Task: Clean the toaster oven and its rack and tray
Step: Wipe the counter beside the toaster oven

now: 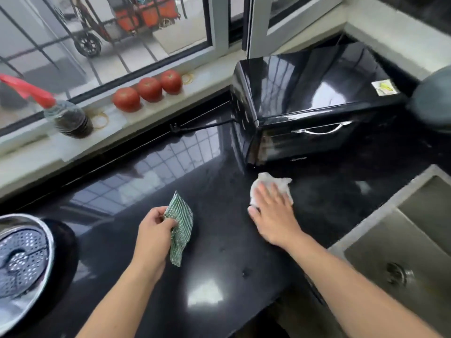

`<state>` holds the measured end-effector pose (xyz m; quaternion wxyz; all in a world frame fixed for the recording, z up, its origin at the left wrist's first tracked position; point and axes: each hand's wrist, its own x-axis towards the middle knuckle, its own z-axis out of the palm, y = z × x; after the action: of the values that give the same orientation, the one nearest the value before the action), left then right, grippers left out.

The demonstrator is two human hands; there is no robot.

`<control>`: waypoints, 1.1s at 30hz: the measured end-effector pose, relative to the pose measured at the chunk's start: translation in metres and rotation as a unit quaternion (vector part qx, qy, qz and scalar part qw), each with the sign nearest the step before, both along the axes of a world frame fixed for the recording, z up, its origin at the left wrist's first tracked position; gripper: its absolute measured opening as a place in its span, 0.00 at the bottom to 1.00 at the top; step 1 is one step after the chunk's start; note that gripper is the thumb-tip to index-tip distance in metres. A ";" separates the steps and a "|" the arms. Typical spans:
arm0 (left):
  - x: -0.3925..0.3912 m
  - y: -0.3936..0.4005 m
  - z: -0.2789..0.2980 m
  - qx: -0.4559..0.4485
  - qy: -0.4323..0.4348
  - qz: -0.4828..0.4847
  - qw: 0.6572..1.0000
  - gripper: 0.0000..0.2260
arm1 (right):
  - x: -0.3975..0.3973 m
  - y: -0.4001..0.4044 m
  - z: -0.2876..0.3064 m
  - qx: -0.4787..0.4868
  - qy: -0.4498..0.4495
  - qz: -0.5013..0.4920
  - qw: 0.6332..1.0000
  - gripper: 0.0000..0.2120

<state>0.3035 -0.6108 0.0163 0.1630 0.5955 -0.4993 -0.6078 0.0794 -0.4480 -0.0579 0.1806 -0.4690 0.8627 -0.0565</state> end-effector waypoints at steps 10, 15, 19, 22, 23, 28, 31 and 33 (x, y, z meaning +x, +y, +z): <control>-0.141 0.094 0.002 0.082 0.064 -0.022 0.994 0.11 | -0.149 0.152 -0.012 0.040 0.039 0.000 0.998 0.33; -0.198 0.117 -0.008 0.088 0.068 -0.045 0.993 0.10 | -0.342 0.178 -0.006 0.083 0.074 -0.160 0.981 0.34; -0.210 0.126 -0.016 0.076 0.043 -0.036 0.996 0.09 | -0.372 0.149 -0.019 0.046 0.078 -0.159 0.983 0.36; -0.212 0.134 -0.013 0.090 0.023 -0.035 0.995 0.10 | -0.290 0.139 -0.018 -0.006 0.061 -0.003 0.998 0.28; -0.213 0.137 -0.011 0.093 0.022 -0.035 0.995 0.10 | -0.256 0.142 -0.019 -0.024 0.051 0.061 0.997 0.28; -0.208 0.142 -0.002 0.094 0.028 -0.031 0.995 0.10 | -0.234 0.174 -0.009 -0.024 0.033 0.198 0.979 0.21; -0.192 0.133 0.002 0.084 0.039 -0.019 0.996 0.11 | -0.327 0.195 -0.004 0.065 0.117 -0.053 0.990 0.20; -0.172 0.123 0.002 0.077 0.040 0.001 0.996 0.11 | -0.357 0.218 -0.012 0.088 0.085 -0.169 0.978 0.31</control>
<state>0.1312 -0.4877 0.0181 0.1365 0.5822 -0.4436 -0.6676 -0.2778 -0.2300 -0.0698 0.1351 -0.3021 0.9432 0.0304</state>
